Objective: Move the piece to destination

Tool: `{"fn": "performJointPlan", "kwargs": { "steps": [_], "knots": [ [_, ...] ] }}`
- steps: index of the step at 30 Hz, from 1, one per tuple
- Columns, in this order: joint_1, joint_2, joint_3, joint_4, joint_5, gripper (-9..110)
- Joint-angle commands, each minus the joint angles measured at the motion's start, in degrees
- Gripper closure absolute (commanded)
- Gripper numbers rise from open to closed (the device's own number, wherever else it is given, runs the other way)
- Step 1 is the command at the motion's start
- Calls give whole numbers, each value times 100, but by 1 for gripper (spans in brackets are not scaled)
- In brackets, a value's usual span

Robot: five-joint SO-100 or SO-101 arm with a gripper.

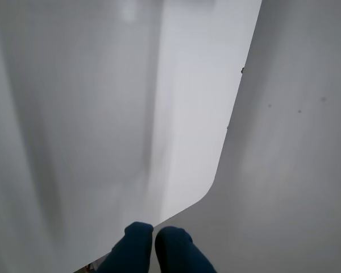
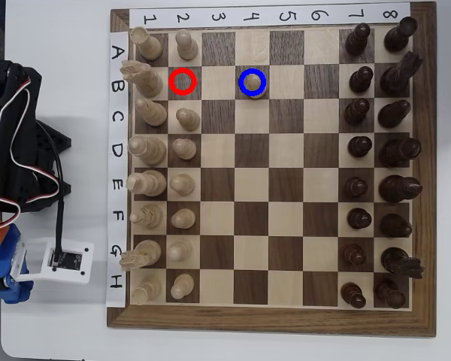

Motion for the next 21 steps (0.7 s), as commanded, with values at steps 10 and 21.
{"fn": "performJointPlan", "kwargs": {
  "steps": [10, 21],
  "knots": [
    [-44, 343, -62, 105, 422, 101],
    [-44, 343, -62, 105, 492, 101]
  ]
}}
